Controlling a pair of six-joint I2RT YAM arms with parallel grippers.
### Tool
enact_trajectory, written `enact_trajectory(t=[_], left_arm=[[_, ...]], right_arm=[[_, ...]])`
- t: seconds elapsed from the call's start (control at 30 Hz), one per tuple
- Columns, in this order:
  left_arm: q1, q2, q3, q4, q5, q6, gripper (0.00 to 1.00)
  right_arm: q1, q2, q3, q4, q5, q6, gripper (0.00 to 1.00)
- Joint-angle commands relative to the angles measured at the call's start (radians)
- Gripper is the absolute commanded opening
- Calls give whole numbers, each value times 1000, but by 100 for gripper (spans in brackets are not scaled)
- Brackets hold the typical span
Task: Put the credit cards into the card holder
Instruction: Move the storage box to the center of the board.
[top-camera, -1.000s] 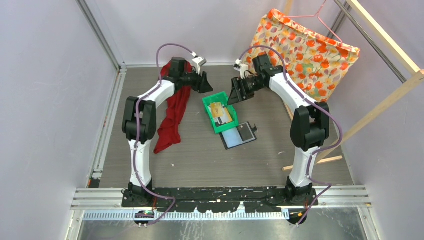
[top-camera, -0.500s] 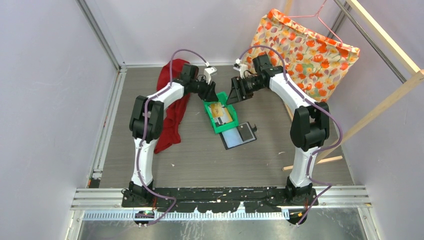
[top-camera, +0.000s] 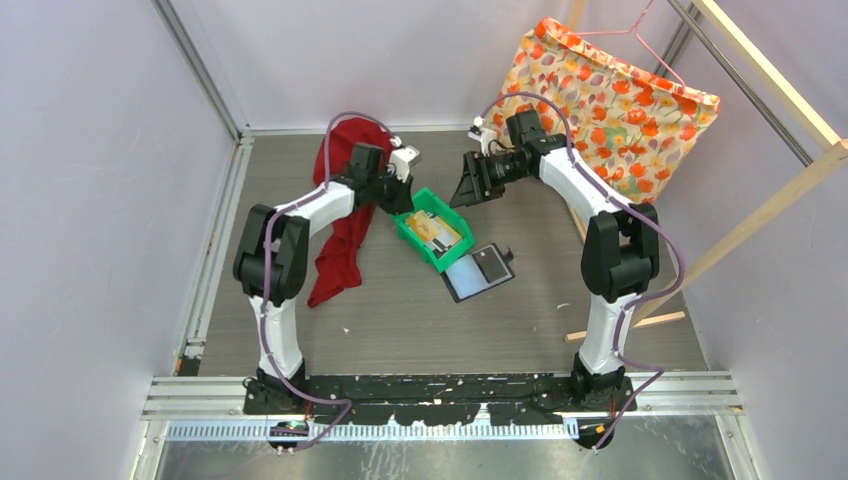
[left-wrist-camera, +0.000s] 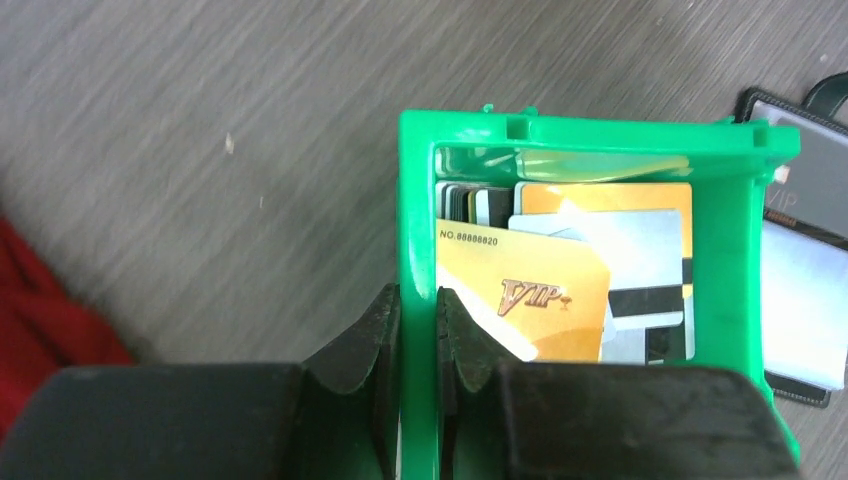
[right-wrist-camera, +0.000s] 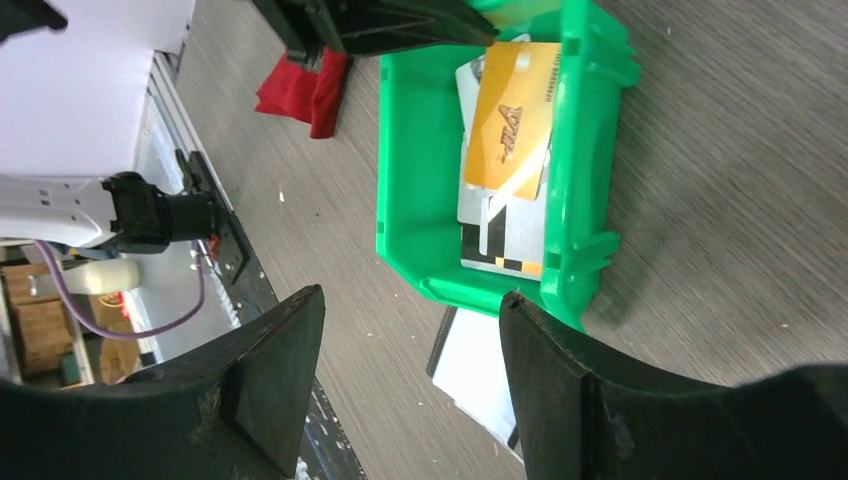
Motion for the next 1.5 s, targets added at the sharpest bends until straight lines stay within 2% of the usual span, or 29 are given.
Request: enact_trajectory(t=[0.0, 0.13, 0.23, 0.37, 0.53, 0.77, 1.0, 1.47], left_arm=[[4, -157, -119, 88, -167, -113, 0], [4, -254, -241, 104, -301, -275, 0], [4, -326, -347, 138, -447, -423, 0], [0, -387, -441, 135, -575, -567, 0], [-55, -438, -535, 203, -748, -626, 0], [-124, -475, -647, 388, -899, -650, 0], [-141, -524, -737, 543, -928, -722, 0], [-167, -514, -726, 520, -896, -808, 0]], right_arm=[[15, 1, -46, 146, -56, 178, 69], [50, 18, -111, 316, -15, 405, 69], [89, 49, -110, 359, 24, 485, 69], [147, 94, -74, 380, 55, 542, 68], [204, 133, -48, 366, 121, 544, 68], [217, 195, -9, 370, 159, 549, 67], [221, 152, -13, 370, 141, 452, 67], [300, 203, -45, 380, 374, 515, 67]])
